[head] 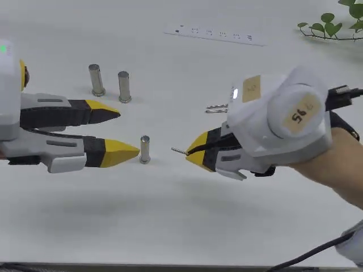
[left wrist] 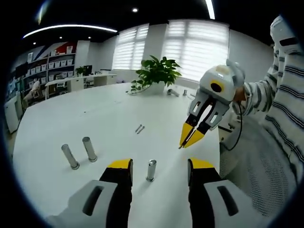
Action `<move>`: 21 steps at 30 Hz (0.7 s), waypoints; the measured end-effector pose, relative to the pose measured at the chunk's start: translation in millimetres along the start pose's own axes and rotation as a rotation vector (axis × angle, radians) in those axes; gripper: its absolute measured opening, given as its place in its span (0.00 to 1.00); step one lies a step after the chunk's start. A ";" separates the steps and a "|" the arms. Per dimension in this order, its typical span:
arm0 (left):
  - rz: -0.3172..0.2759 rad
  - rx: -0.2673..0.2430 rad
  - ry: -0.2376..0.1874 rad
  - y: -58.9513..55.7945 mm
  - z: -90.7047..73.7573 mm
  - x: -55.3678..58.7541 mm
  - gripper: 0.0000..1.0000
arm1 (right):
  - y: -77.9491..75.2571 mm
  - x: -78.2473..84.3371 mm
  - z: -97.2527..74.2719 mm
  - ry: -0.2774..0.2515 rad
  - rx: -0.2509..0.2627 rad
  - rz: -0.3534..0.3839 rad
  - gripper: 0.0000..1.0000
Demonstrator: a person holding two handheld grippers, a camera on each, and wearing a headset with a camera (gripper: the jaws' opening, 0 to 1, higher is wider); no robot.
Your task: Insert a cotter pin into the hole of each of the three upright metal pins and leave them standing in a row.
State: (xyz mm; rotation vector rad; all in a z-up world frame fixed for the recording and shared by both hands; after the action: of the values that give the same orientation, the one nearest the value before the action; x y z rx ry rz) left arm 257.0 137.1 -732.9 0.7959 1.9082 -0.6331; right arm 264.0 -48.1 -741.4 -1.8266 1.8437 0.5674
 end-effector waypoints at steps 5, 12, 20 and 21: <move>0.012 0.003 0.042 12.9 5.8 19.1 0.47 | 0.1 -1.4 5.4 0.006 0.021 0.014 0.03; -0.011 -0.016 0.070 25.1 16.1 37.9 0.46 | -5.4 -3.5 7.3 0.005 0.053 0.046 0.03; -0.072 0.031 0.041 19.9 31.0 42.7 0.42 | -11.7 -10.9 14.3 -0.002 0.069 0.081 0.03; -0.074 0.031 0.023 20.2 33.5 42.2 0.40 | -12.0 -12.2 16.3 -0.003 0.068 0.087 0.03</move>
State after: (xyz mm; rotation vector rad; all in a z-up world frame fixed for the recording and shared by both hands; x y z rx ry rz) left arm 276.4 137.7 -787.1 0.7578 1.9600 -0.7035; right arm 276.7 -28.9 -746.5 -1.7078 1.9246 0.5315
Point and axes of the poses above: the centre of the closed fingertips' face, and the gripper's own axes: z roughly forward along the fingers, y roughly to its left, x roughly out of its underside, the point moved 8 cm from there along -z, roughly backward along the fingers, and after that the axes turned 10 degrees about -x, right-handed, at the moved point
